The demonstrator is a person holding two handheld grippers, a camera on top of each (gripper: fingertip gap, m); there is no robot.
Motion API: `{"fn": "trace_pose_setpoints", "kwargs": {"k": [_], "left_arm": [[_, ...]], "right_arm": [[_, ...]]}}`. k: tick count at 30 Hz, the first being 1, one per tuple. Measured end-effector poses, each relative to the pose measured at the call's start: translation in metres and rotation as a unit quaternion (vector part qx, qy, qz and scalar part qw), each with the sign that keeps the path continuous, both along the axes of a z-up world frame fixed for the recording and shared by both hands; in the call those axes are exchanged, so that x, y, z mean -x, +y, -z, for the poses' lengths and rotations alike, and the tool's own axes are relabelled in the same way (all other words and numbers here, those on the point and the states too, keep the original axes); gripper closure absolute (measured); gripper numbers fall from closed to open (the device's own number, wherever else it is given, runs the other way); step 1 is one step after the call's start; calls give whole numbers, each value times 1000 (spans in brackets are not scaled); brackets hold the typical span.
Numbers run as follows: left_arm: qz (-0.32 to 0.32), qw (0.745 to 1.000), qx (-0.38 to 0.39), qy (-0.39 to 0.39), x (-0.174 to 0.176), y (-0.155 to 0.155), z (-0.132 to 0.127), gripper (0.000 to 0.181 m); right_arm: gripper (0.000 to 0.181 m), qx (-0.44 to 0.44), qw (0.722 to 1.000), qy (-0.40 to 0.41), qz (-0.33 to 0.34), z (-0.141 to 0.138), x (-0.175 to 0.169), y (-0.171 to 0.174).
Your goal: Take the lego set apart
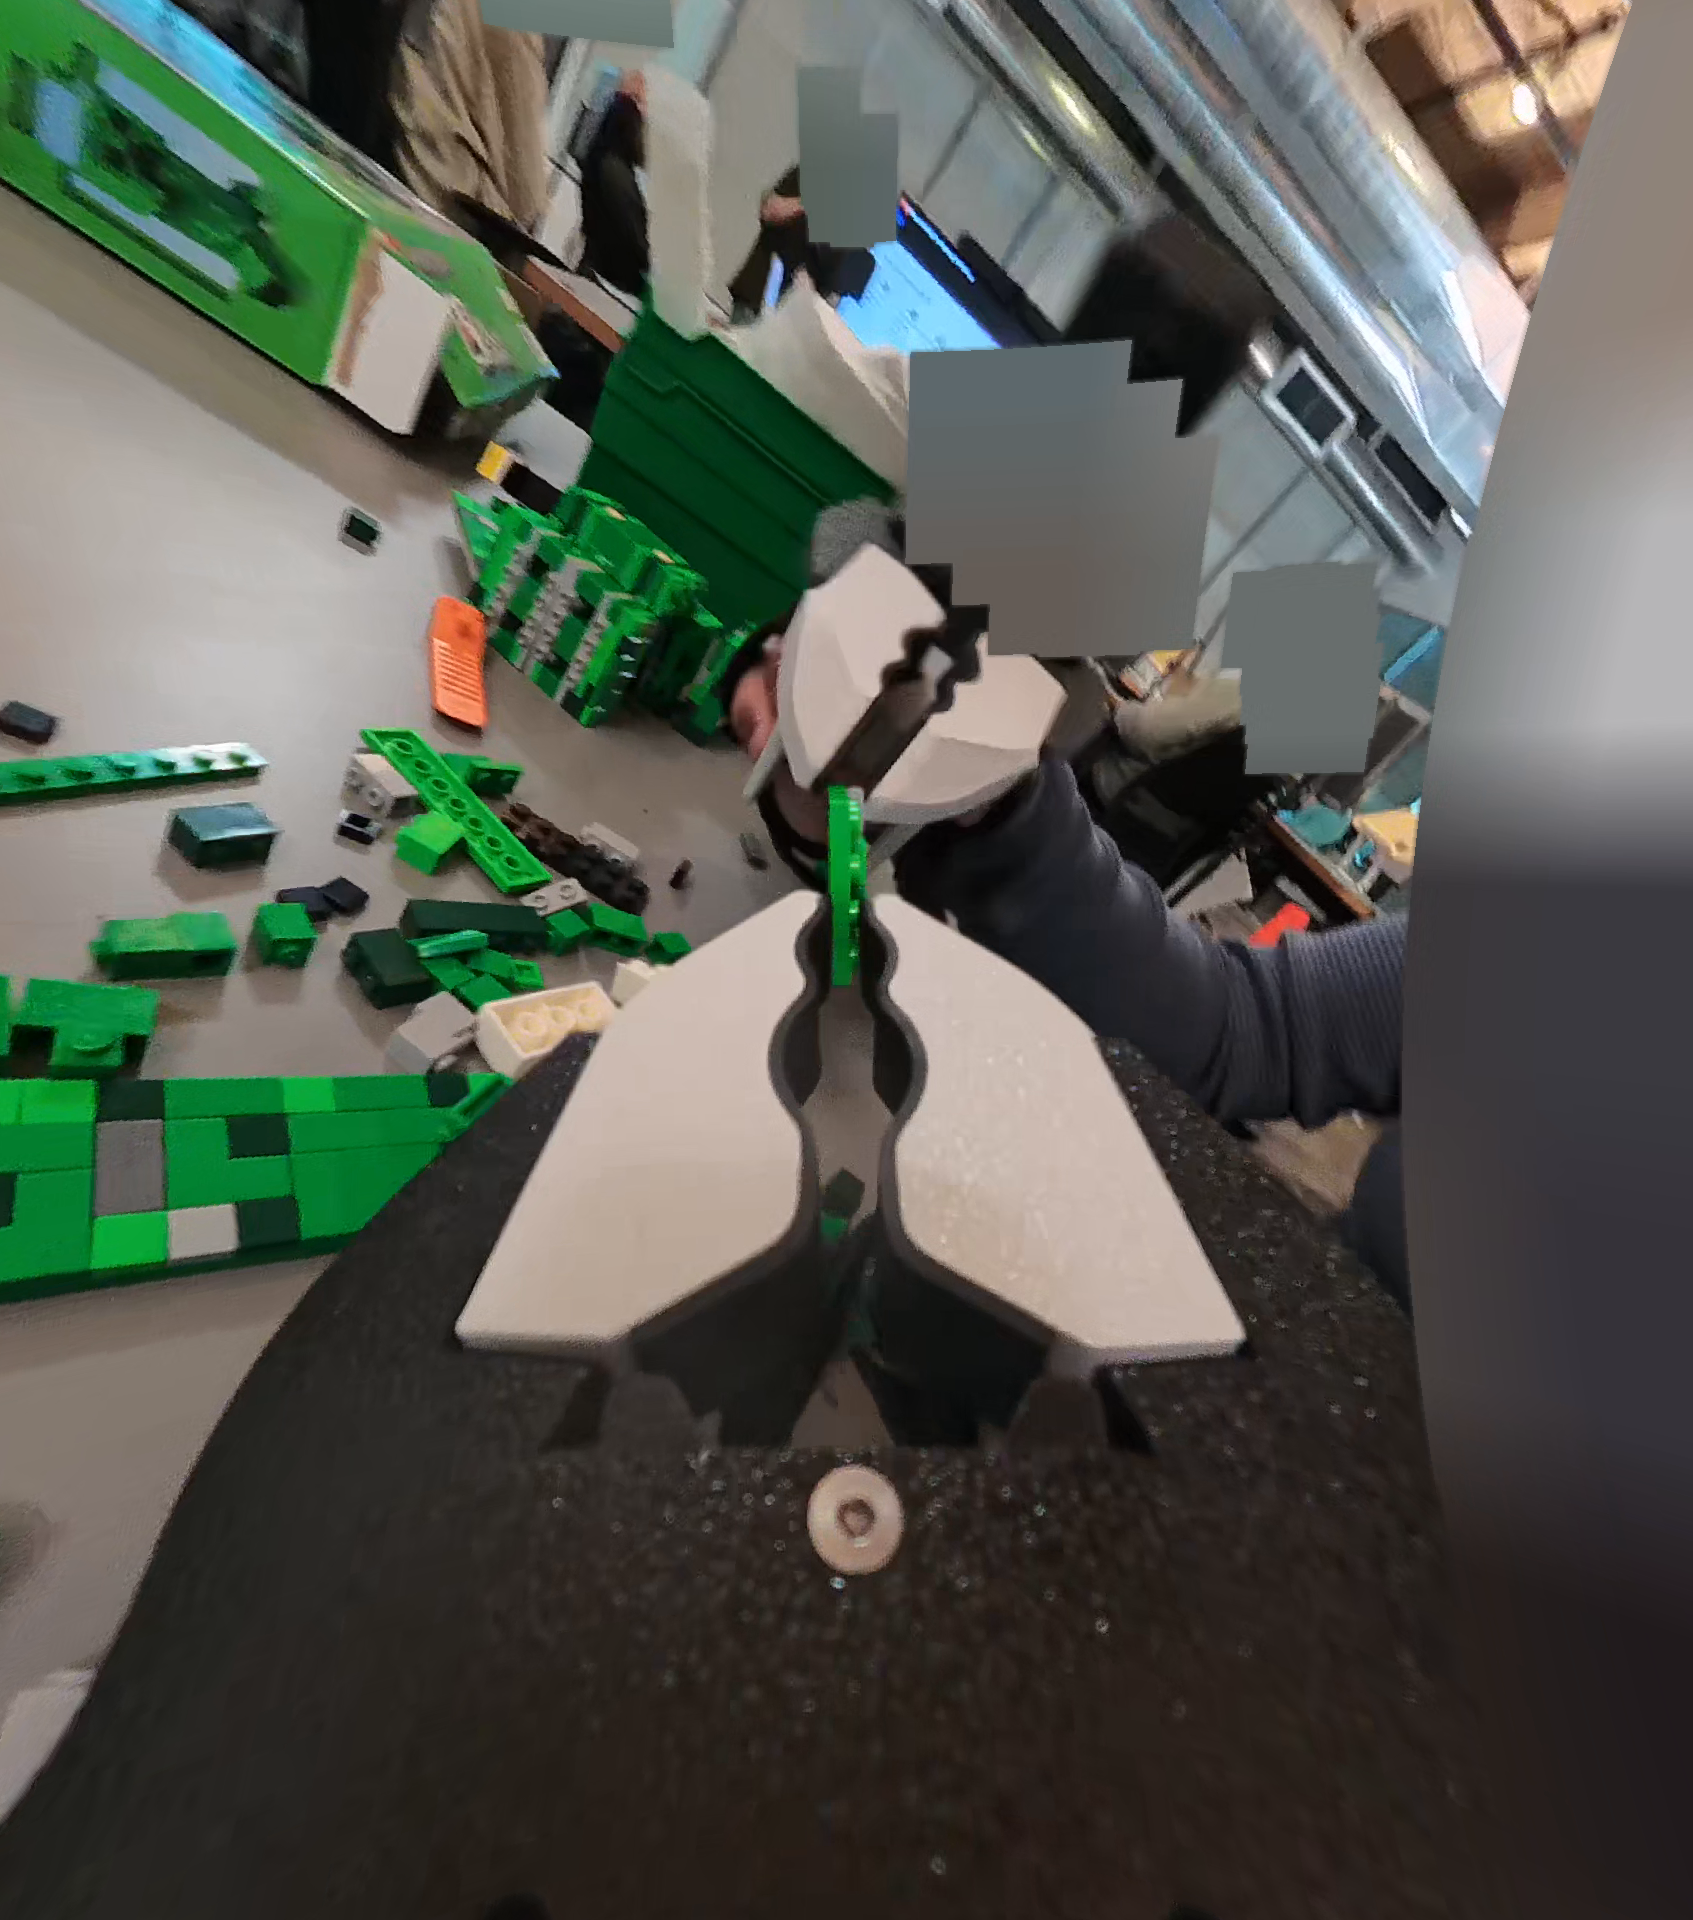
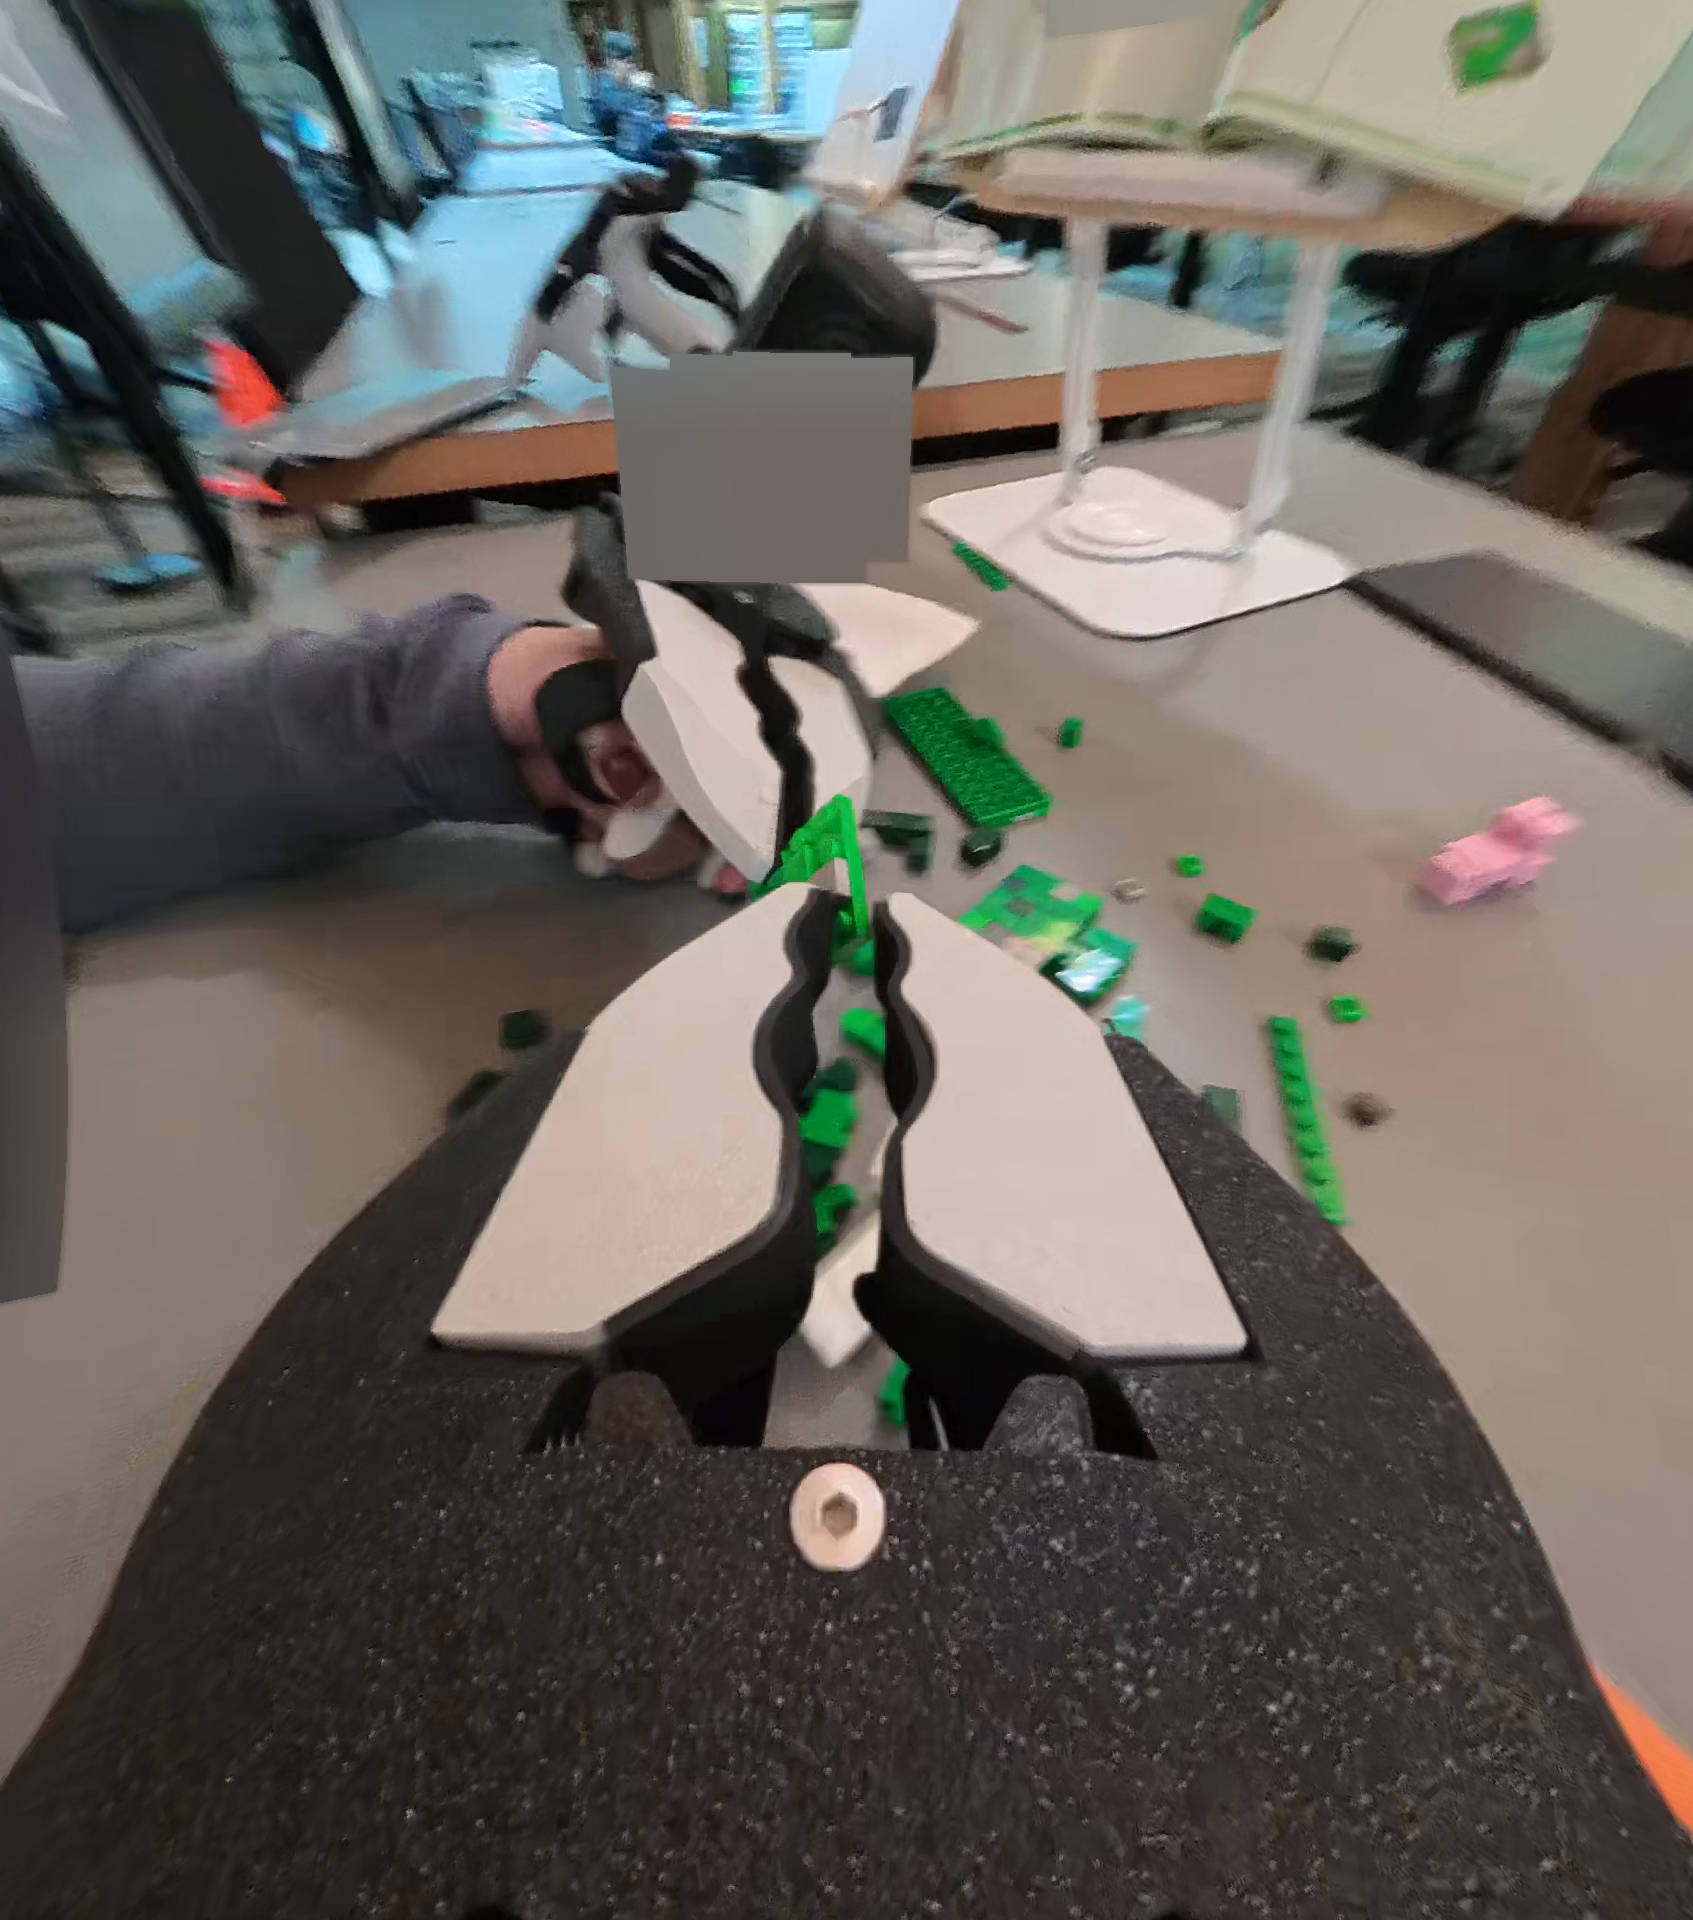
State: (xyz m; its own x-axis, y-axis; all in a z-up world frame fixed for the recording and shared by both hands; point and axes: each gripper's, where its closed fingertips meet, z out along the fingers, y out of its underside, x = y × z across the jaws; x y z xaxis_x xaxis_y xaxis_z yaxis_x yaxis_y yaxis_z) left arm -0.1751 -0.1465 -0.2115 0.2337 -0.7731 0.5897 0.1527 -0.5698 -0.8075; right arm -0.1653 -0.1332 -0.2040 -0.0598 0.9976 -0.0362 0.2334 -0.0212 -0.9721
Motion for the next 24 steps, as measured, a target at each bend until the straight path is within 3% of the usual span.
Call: {"fn": "trace_pose_setpoints", "kwargs": {"k": [3, 5, 9, 13, 18, 20, 24], "left_arm": [[-44, 998, 39, -24, 6, 13, 2, 178], [-51, 996, 58, -44, 6, 15, 0, 178], [-44, 995, 72, -52, -2, 13, 1, 177], [-32, 996, 70, -51, -8, 10, -1, 177], [-42, 996, 59, -52, -9, 12, -2, 176], [-32, 996, 67, -54, -12, 11, -3, 147], [-7, 997, 71, -15, -22, 4, 8, 172]], "right_arm": [[131, -161, 983, -27, 78, 1, 4, 14], [119, -276, 952, -70, 115, 6, 9, 18], [126, -404, 890, -131, 166, 14, 21, 23], [138, -443, 855, -184, 197, 24, 21, 33], [140, -450, 849, -191, 200, 25, 20, 34], [140, -449, 852, -191, 188, 27, 21, 31], [140, -462, 849, -194, 165, 32, 27, 24]]}}
